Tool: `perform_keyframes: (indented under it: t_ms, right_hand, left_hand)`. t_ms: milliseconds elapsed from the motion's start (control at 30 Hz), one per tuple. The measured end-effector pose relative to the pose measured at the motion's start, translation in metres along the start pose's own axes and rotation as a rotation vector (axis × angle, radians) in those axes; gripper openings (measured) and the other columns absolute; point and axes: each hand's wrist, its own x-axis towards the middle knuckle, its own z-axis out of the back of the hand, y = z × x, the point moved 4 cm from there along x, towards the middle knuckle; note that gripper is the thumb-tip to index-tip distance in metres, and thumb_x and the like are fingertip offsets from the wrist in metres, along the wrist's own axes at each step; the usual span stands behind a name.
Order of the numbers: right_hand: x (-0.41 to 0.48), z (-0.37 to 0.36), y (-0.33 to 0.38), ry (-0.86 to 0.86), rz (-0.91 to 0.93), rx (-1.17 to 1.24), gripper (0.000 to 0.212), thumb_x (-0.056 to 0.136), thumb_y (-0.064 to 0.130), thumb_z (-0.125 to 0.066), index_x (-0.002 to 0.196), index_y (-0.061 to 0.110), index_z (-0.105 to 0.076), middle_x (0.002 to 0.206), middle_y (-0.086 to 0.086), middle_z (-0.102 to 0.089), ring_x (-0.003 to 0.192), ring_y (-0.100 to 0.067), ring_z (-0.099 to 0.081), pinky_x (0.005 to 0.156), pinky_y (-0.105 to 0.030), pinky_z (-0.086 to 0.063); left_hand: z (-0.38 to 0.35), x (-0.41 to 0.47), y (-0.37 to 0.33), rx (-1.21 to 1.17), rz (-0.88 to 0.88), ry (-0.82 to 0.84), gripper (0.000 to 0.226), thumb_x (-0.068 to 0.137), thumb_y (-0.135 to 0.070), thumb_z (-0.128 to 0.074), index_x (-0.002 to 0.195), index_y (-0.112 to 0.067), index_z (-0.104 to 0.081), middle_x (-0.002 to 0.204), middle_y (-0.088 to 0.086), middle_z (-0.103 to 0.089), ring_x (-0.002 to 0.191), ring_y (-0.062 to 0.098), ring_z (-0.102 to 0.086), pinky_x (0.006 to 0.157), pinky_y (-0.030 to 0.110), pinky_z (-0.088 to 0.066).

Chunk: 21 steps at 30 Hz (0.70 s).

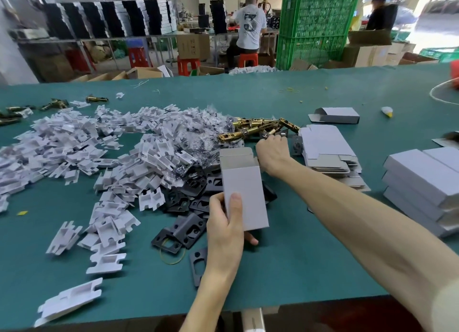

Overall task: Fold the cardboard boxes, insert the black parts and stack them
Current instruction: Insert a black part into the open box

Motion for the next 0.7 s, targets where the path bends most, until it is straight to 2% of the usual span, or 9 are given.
perform_keyframes:
  t_ms: [100,167,300,367,433,500,533,633,700]
  right_hand:
    - [-0.005,0.005,-0.002,0.045,-0.021,0.073,0.023,0.088,0.007,-0.062,0.111,0.009,-0.063,0.121,-0.019,-0.064,0.115,-0.039,-0.057,0.094,-0.045,-0.041]
    - [-0.010,0.012,-0.004,0.073,-0.037,0.185,0.012,0.088,0.002,-0.056,0.097,0.011,-0.055,0.117,-0.018,-0.064,0.113,-0.041,-0.058,0.093,-0.048,-0.039]
    - [-0.026,0.031,-0.015,0.056,-0.068,0.372,0.019,0.088,0.002,-0.057,0.077,0.010,-0.044,0.106,-0.017,-0.058,0.103,-0.042,-0.059,0.093,-0.050,-0.044]
    - [-0.036,0.042,-0.025,-0.010,-0.085,0.516,0.024,0.086,0.008,-0.064,0.072,0.010,-0.046,0.097,-0.015,-0.058,0.086,-0.037,-0.059,0.079,-0.042,-0.048]
    - [-0.045,0.055,-0.038,-0.104,-0.063,0.681,0.021,0.085,0.013,-0.072,0.075,0.005,-0.056,0.088,-0.013,-0.063,0.077,-0.033,-0.057,0.066,-0.035,-0.044]
    - [-0.062,0.069,-0.052,-0.221,-0.024,0.857,0.027,0.084,0.020,-0.081,0.087,0.002,-0.062,0.085,-0.009,-0.064,0.077,-0.027,-0.057,0.065,-0.035,-0.042]
    - [-0.072,0.077,-0.058,-0.274,-0.018,0.953,0.032,0.082,0.023,-0.084,0.090,0.002,-0.062,0.085,-0.007,-0.065,0.076,-0.024,-0.058,0.065,-0.034,-0.045]
    - [-0.102,0.100,-0.071,-0.379,0.008,1.281,0.029,0.077,0.017,-0.088,0.084,0.007,-0.062,0.075,0.000,-0.072,0.064,-0.011,-0.070,0.057,-0.018,-0.052]
    - [-0.117,0.115,-0.075,-0.417,0.046,1.400,0.026,0.077,0.012,-0.087,0.083,0.008,-0.062,0.075,-0.002,-0.074,0.064,-0.014,-0.074,0.060,-0.025,-0.060]
  left_hand:
    - [0.000,0.000,-0.001,-0.003,-0.006,-0.004,0.044,0.094,-0.060,-0.055,0.110,-0.018,-0.054,0.082,-0.013,-0.068,0.066,0.016,-0.068,0.045,0.037,-0.057]
    - [0.000,-0.001,-0.002,-0.012,-0.008,-0.004,0.045,0.094,-0.059,-0.056,0.111,-0.017,-0.054,0.082,-0.015,-0.068,0.067,0.015,-0.069,0.044,0.036,-0.056]
    - [0.002,-0.004,-0.007,0.001,-0.032,0.004,0.053,0.088,-0.066,-0.061,0.111,-0.019,-0.057,0.086,-0.010,-0.070,0.076,0.021,-0.072,0.051,0.041,-0.059]
    - [0.004,-0.005,-0.008,0.008,-0.044,-0.008,0.055,0.084,-0.070,-0.060,0.109,-0.021,-0.059,0.089,-0.007,-0.070,0.084,0.022,-0.070,0.065,0.047,-0.060]
    - [0.005,-0.006,-0.010,0.014,-0.053,-0.011,0.056,0.084,-0.073,-0.058,0.108,-0.022,-0.060,0.090,-0.007,-0.068,0.085,0.014,-0.065,0.074,0.040,-0.056]
    - [0.005,-0.007,-0.012,0.019,-0.054,0.016,0.055,0.086,-0.070,-0.058,0.109,-0.021,-0.060,0.094,-0.003,-0.068,0.084,0.010,-0.065,0.073,0.033,-0.054]
    - [0.003,-0.008,-0.013,0.023,-0.058,0.036,0.053,0.087,-0.068,-0.059,0.110,-0.020,-0.059,0.096,-0.001,-0.069,0.084,0.009,-0.066,0.072,0.031,-0.055]
    - [0.001,-0.011,-0.016,0.011,-0.064,0.092,0.052,0.084,-0.062,-0.066,0.112,-0.019,-0.059,0.102,0.001,-0.069,0.087,0.006,-0.066,0.071,0.024,-0.055]
    - [0.001,-0.012,-0.017,-0.002,-0.077,0.111,0.041,0.088,-0.052,-0.069,0.114,-0.021,-0.060,0.103,-0.002,-0.072,0.090,0.008,-0.068,0.072,0.023,-0.055]
